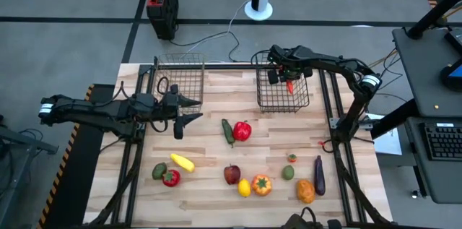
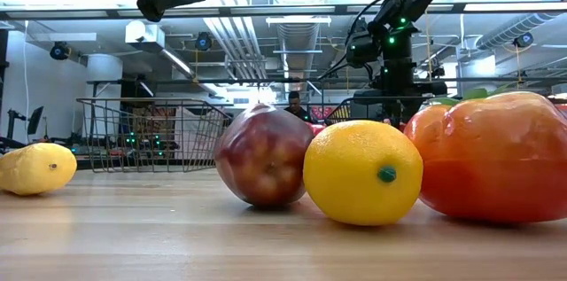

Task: Sort produce into baskets
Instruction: Put the orange carrot into the right black wire basket

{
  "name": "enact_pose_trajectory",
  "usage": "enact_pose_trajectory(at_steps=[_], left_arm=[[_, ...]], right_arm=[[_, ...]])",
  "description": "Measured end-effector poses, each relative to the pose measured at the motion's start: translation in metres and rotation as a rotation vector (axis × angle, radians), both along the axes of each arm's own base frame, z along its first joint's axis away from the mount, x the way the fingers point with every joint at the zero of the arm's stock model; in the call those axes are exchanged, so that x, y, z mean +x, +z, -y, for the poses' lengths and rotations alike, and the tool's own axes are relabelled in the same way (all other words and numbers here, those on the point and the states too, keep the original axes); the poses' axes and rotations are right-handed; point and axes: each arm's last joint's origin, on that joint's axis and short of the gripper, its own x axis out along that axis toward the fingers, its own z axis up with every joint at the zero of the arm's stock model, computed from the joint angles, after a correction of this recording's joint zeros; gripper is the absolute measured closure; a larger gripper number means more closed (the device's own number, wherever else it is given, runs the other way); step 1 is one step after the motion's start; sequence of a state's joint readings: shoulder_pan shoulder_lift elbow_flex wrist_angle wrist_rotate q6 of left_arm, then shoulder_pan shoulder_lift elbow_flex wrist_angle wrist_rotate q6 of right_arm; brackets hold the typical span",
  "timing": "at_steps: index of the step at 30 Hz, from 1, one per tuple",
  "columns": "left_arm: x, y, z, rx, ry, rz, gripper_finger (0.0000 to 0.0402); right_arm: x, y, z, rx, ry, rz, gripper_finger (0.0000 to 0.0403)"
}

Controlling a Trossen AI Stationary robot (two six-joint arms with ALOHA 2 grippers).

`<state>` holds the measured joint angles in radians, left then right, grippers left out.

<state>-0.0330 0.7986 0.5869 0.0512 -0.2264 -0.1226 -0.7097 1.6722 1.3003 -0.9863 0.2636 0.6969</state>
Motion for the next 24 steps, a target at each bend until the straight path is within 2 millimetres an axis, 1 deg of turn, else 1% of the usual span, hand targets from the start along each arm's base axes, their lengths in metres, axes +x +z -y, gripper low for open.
enact_pose_trajectory(at_steps=[5,12,17,24], left_arm=[[0.0,0.0,0.0,0.0,0.0,0.0,0.0203],[0.0,0.0,0.0,0.0,0.0,0.0,0.0203],[0.0,0.0,0.0,0.0,0.0,0.0,0.0203],[0.0,0.0,0.0,0.0,0.0,0.0,0.0203]], right_arm=[[0.0,-0.001,0.0,-0.001,-0.004,0.001,0.0316],[-0.001,-0.004,-0.001,-0.001,-0.004,-0.001,0.032],[-0.002,-0.008,-0.002,0.003,-0.004,-0.004,0.0315],[-0.004,-0.015,-0.004,0.013,-0.012,-0.014,0.0318]])
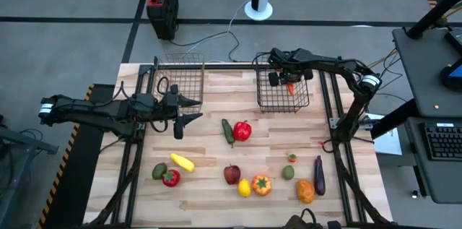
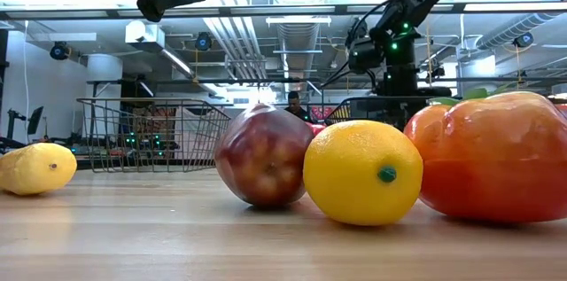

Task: Sort produce into baskets
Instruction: Put the orange carrot into the right black wire basket

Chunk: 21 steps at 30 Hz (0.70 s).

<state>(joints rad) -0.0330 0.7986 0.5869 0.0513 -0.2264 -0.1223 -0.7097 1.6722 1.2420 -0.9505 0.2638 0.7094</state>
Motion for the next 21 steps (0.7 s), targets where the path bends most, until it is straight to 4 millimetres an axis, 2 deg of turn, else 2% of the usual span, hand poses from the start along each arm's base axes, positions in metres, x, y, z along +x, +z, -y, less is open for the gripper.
enact_pose_trajectory(at_steps=[21], left_arm=[[0.0001,0.0,0.0001,0.001,0.0,0.0,0.0203]], right_arm=[[0.0021,-0.0037,0.0013,-0.017,0.015,0.032,0.0314]])
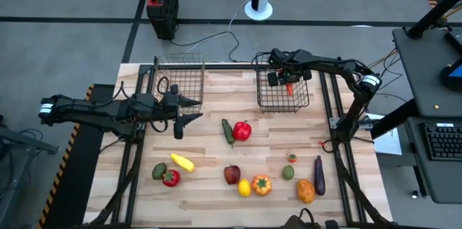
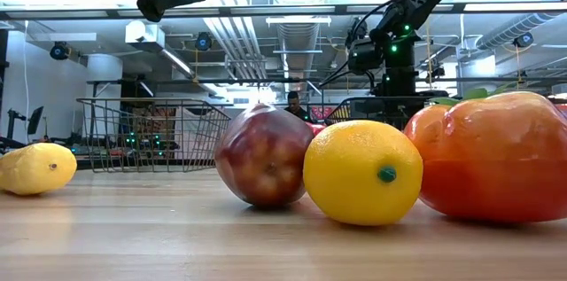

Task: Sort produce into baskets
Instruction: Put the orange carrot into the right black wire basket

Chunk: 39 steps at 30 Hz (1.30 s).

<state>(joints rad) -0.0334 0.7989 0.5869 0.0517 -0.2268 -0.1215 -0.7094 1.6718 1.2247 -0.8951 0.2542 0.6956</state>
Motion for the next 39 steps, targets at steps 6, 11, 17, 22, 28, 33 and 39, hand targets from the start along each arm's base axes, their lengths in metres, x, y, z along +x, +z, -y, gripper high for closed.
enact_pose_trajectory(at_steps=[6,11,17,22,28,33,39], left_arm=[[0.0,0.0,0.0,0.0,0.0,0.0,0.0203],[0.0,0.0,0.0,0.0,0.0,0.0,0.0203],[-0.0001,0.0,0.0,0.0,0.0,0.0,0.0203],[-0.0001,0.0,0.0,0.0,0.0,0.0,0.0203],[0.0,0.0,0.0,0.0,0.0,0.0,0.0203],[-0.0001,0.0,0.0,0.0,0.0,0.0,0.0203],[0.0,0.0,0.0,0.0,0.0,0.0,0.0203]], right_arm=[[0.0015,-0.0001,-0.001,0.018,-0.012,0.027,0.0315],[0.0031,-0.0001,-0.0024,0.017,-0.013,0.033,0.0312],[0.0035,0.0,-0.0022,0.017,-0.014,0.04,0.0311],[0.004,-0.0002,-0.0023,0.016,-0.013,0.043,0.031],[0.0043,-0.0005,-0.0024,0.014,-0.012,0.046,0.031],[0.0046,-0.0004,-0.0021,0.011,-0.012,0.049,0.031],[0.0064,-0.0006,-0.0019,0.004,-0.008,0.065,0.031]])
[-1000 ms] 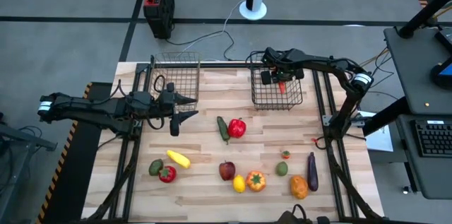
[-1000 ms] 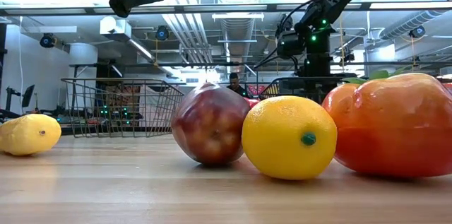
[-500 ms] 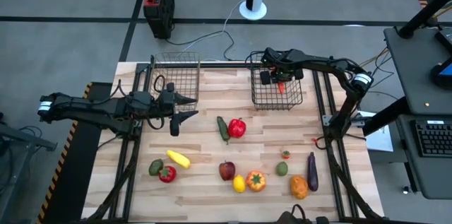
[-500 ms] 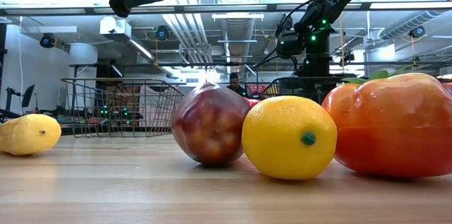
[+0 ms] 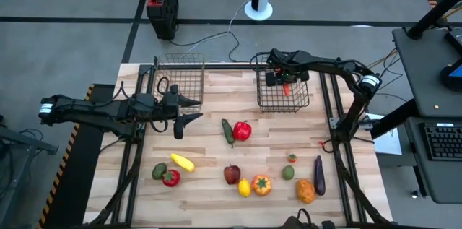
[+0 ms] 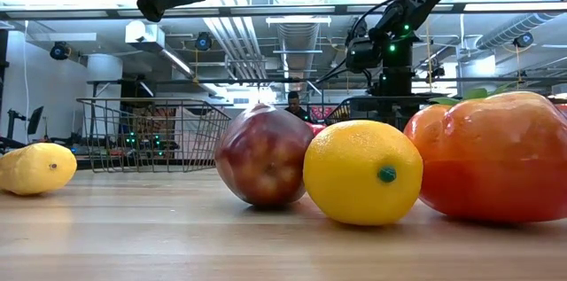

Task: Sort produce into baskets
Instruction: Put the orange carrot into the right black wire basket

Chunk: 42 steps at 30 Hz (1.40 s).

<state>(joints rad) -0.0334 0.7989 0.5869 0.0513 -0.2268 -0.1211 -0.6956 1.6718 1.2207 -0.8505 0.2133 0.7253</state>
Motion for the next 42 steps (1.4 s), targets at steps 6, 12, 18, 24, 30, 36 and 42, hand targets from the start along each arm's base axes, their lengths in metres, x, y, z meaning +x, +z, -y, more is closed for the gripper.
enact_pose_trajectory(at_steps=[6,12,18,24,30,36,42], left_arm=[[0.0,0.0,0.0,0.0,0.0,0.0,0.0203],[0.0,0.0,0.0,0.0,0.0,0.0,0.0203],[0.0,0.0,0.0,0.0,0.0,0.0,0.0203],[0.0,0.0,0.0,0.0,0.0,0.0,0.0203],[0.0,0.0,0.0,0.0,0.0,0.0,0.0203],[0.0,0.0,0.0,0.0,0.0,0.001,0.0203],[0.0,0.0,0.0,0.008,-0.001,-0.001,0.0203]], right_arm=[[0.0,-0.002,-0.002,0.004,0.005,0.001,0.031],[0.0,-0.006,-0.003,0.004,0.01,0.0,0.031],[0.0,-0.014,-0.002,0.018,0.012,-0.034,0.031],[0.001,-0.018,-0.002,0.021,0.023,-0.043,0.031],[0.001,-0.018,-0.001,0.02,0.026,-0.039,0.031],[0.002,-0.018,-0.002,0.022,0.029,-0.036,0.031],[0.002,-0.014,-0.003,0.01,0.029,-0.021,0.031]])
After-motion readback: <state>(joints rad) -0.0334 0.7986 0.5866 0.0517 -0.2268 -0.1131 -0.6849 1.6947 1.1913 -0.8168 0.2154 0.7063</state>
